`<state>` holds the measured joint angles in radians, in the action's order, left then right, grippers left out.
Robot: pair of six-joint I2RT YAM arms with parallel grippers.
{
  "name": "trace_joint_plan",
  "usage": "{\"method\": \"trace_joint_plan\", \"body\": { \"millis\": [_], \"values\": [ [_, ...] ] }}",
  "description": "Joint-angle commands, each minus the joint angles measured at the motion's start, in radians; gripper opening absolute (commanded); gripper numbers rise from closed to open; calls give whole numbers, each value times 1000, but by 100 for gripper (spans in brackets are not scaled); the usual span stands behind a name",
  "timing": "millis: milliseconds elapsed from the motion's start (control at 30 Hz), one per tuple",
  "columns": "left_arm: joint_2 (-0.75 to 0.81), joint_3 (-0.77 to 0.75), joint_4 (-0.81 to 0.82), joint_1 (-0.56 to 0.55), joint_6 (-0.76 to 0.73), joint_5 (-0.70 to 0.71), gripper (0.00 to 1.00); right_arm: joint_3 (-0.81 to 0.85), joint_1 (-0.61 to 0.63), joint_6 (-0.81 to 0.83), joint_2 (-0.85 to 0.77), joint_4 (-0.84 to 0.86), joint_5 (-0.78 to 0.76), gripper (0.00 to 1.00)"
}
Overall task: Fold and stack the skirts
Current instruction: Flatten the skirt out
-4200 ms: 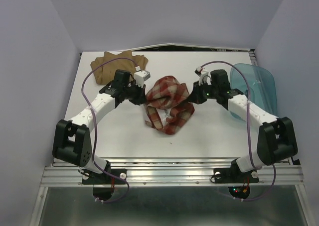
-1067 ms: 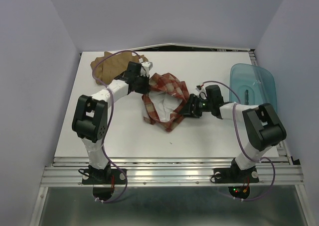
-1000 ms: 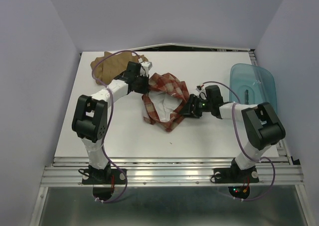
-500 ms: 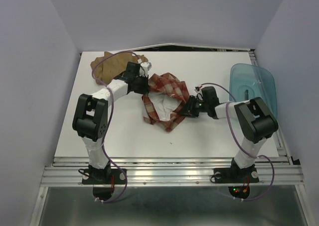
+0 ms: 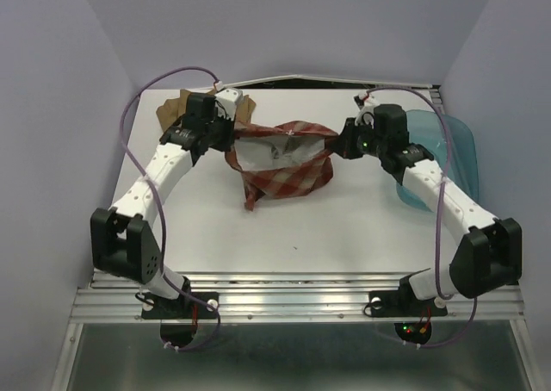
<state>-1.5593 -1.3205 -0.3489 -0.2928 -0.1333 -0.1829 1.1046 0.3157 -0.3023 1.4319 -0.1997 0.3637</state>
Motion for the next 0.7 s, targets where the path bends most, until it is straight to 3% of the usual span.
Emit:
{"method": "trace_joint_plan", "body": {
  "millis": [0, 200, 367, 533, 600, 667],
  "values": [
    [169, -48, -53, 1, -120, 136, 0, 116, -35, 270, -102, -185, -262, 1],
    [310, -69, -41, 1, -173, 281, 0, 236, -44, 461, -163, -202, -494, 1],
    [308, -169, -1, 0, -212, 313, 0, 424, -44, 549, -81, -170, -588, 1],
    [121, -284, 4, -2, -236, 246, 0, 573, -62, 626, 91, -124, -612, 1],
    [29, -417, -16, -2, -224, 241, 0, 641, -98, 637, 218, -93, -609, 1],
    [-126, -602, -27, 0, -210, 250, 0, 814, -148, 629, 319, -95, -588, 1]
  ]
}}
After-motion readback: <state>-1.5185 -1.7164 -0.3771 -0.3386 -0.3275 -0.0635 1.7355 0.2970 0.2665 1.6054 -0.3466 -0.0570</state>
